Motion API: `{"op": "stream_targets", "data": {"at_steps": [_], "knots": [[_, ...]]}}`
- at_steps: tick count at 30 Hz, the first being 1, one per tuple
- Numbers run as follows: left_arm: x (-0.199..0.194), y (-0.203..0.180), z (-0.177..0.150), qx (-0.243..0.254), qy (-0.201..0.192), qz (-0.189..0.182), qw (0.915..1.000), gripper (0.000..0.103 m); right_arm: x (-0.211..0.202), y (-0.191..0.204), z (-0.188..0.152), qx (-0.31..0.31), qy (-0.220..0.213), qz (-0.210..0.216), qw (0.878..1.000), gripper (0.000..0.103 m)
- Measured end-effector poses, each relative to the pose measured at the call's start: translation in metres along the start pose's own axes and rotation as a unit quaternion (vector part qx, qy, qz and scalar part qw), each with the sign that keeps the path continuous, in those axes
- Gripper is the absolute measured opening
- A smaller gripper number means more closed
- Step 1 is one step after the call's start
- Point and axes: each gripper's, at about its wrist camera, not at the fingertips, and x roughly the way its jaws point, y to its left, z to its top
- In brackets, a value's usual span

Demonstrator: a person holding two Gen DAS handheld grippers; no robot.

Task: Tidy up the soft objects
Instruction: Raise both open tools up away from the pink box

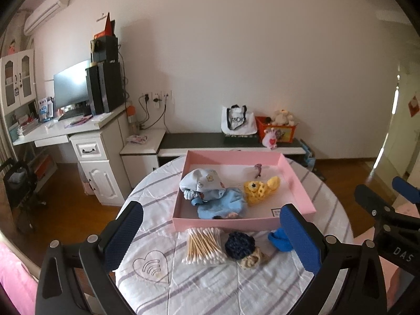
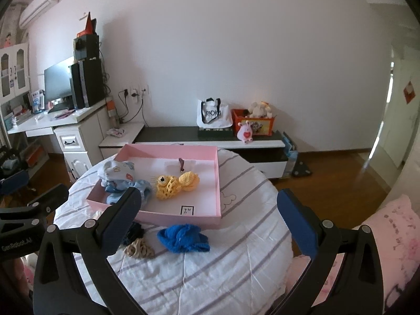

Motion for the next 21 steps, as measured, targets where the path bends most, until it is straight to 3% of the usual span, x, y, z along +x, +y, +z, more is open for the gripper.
{"op": "stream_targets", "data": {"at_steps": [21], "knots": [[-0.132, -0.015, -0.026, 0.011, -0.091, -0.008, 0.9958, 0.103, -0.113, -0.001, -0.003, -0.002, -0.096, 0.004, 0.995, 0.103]]}}
